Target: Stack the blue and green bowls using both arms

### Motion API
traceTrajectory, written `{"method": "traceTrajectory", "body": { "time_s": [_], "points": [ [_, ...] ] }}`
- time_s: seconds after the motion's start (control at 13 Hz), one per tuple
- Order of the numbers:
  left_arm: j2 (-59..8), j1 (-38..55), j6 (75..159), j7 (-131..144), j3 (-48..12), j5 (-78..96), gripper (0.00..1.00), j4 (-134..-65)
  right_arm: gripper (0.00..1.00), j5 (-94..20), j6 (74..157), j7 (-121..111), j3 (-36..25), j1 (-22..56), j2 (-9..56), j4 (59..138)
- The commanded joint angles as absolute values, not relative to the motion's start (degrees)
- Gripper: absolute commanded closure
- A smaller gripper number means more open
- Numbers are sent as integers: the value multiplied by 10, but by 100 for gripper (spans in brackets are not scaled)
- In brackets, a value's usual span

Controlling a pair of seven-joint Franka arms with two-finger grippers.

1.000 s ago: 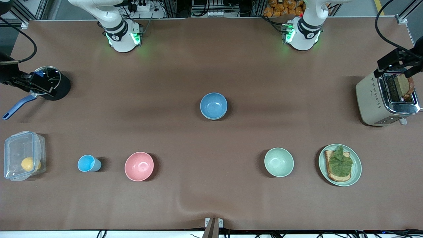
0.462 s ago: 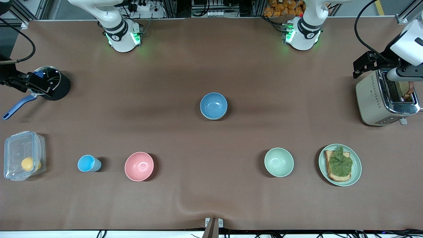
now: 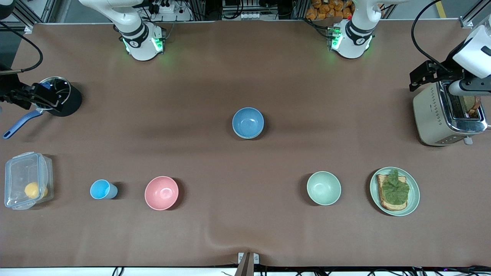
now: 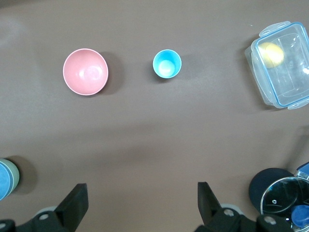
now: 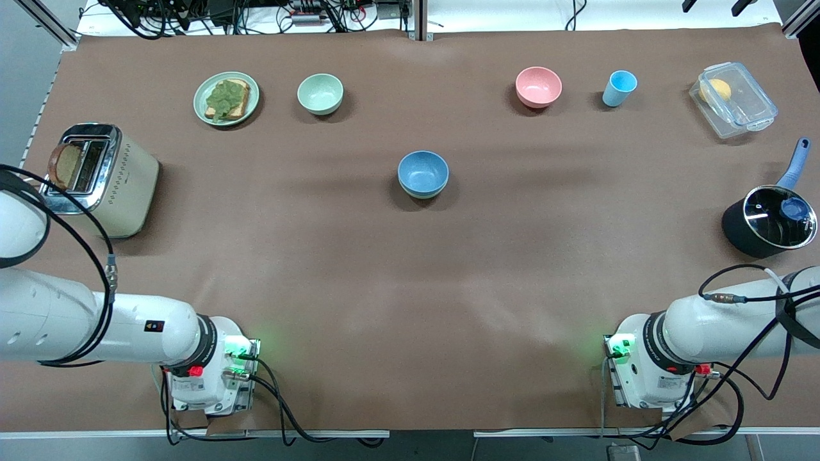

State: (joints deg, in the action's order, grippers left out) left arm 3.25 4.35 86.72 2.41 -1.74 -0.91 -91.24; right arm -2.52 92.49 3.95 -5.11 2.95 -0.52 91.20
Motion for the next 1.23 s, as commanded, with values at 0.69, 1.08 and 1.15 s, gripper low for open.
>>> {"method": "traceTrajectory", "body": {
  "time_s": [0.69,1.08,1.15],
  "points": [
    [30,41,871,67,-15,14,0,-909,0,-15,920,31,-40,15,4,888],
    [29,41,870,62,-15,9,0,-910,0,-16,920,31,-40,14,4,888],
    [30,41,870,68,-15,9,0,-910,0,-16,920,31,-40,14,4,888]
  ]
}}
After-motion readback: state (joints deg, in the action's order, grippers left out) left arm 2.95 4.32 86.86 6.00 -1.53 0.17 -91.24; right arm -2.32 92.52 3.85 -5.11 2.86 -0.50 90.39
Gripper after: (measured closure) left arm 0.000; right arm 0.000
